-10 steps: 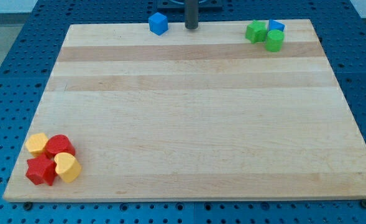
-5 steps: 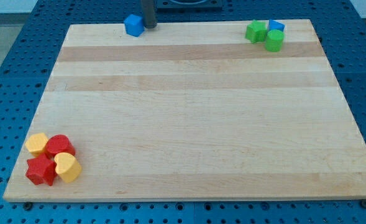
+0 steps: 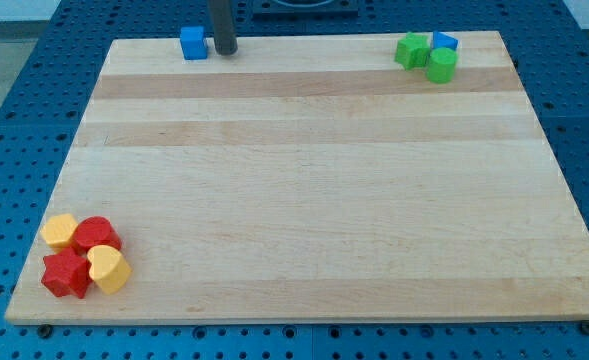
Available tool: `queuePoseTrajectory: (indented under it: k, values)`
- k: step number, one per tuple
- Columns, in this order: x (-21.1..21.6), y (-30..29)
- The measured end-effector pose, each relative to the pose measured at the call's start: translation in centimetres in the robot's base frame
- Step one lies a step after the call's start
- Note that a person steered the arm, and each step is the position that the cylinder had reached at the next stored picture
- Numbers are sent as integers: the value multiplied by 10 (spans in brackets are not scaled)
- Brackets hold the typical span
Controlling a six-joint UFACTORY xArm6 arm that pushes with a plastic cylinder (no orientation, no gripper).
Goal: Move the blue cube to the top left corner
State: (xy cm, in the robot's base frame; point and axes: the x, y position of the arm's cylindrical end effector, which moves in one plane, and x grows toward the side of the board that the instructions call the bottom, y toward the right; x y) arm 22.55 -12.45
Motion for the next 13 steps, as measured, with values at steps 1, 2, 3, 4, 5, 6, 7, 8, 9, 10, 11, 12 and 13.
queuePoseTrajectory:
  k: [1, 2, 3, 4, 5, 6, 7, 8, 9, 10, 11, 12, 13]
  values:
    - [3, -15]
    - [-10, -25]
    - [-15, -14]
    - [-19, -6]
    - [-30, -7]
    - [-34, -9]
    - [-33, -29]
    - [-31, -51]
    - [-28, -58]
    - [-18, -59]
    - [-8, -69]
    - [-8, -78]
    - [-8, -85]
